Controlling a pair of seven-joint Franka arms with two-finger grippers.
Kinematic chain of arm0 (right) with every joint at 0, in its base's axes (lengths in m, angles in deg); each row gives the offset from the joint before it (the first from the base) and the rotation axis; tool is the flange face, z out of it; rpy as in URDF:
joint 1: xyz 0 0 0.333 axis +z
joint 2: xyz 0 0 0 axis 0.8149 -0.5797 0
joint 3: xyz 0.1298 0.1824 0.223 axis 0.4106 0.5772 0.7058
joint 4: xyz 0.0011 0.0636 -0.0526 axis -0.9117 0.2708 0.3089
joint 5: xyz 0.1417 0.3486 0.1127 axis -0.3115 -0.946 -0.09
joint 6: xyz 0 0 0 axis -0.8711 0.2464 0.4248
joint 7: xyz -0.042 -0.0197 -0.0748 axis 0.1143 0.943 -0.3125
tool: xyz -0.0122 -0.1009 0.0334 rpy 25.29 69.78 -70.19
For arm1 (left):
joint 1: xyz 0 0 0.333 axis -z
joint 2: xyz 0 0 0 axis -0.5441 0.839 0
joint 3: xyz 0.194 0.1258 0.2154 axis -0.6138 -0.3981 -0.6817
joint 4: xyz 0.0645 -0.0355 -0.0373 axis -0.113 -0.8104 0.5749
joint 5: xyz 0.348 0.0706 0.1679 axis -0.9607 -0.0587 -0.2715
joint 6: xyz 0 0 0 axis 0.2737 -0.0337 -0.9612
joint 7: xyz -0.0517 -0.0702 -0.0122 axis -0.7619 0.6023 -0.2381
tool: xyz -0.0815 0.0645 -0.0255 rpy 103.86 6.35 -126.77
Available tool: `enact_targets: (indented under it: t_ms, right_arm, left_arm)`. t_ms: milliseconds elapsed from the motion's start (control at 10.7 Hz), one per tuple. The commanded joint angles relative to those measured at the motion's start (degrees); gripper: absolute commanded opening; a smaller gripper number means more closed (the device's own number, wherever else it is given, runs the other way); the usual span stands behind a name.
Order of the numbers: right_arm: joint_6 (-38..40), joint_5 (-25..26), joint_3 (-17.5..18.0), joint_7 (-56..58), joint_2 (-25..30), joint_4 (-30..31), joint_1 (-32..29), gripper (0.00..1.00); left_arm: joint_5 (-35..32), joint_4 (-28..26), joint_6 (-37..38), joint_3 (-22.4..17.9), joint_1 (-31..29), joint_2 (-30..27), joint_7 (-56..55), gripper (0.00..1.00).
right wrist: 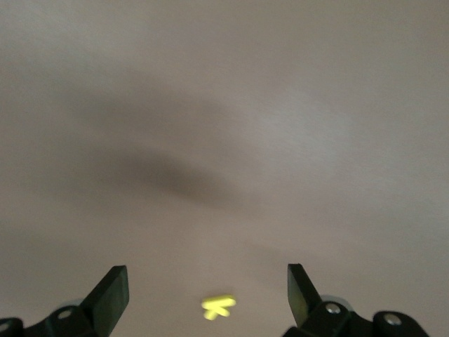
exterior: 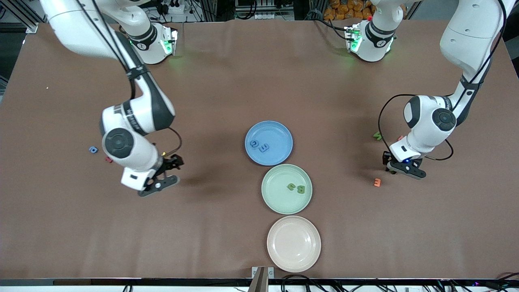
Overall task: Sort letters by color into matching plates
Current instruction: 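Lift green b with the left gripper while the right gripper reaches blue x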
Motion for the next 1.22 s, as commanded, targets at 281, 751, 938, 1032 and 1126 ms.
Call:
enact_targets:
  t_ms: [281,751,938,1032,1126]
  right_arm:
    - [-7.5,-1.0,0.8,12.2,8.9,14.9,-11.5,1.00]
    - [-14.3,-8.5,-1.4,19.5,11.9,24.4,-16.6,1.00]
    - [-17.2,-8.5,-1.5,22.7,12.7,28.0,-18.7,1.00]
    - [-17.7,-8.5,-2.1,23.9,12.9,29.1,-19.1,1.00]
    - [-18.3,-8.5,-2.2,25.1,12.8,29.9,-19.5,1.00]
  left_arm:
    - [-1.1,0.4,-0.3,1.0,-0.5,-0.6,0.8,0.20]
    - [-0.2,4.9,2.5,8.7,-0.6,-2.0,-5.0,0.00]
    - [-0.2,8.3,3.1,12.7,-0.4,-1.4,-7.1,0.00]
    - [-0.2,9.8,3.1,13.8,0.7,-1.0,-8.9,0.00]
    - [-0.2,11.8,3.1,14.9,2.1,0.0,-10.7,0.00]
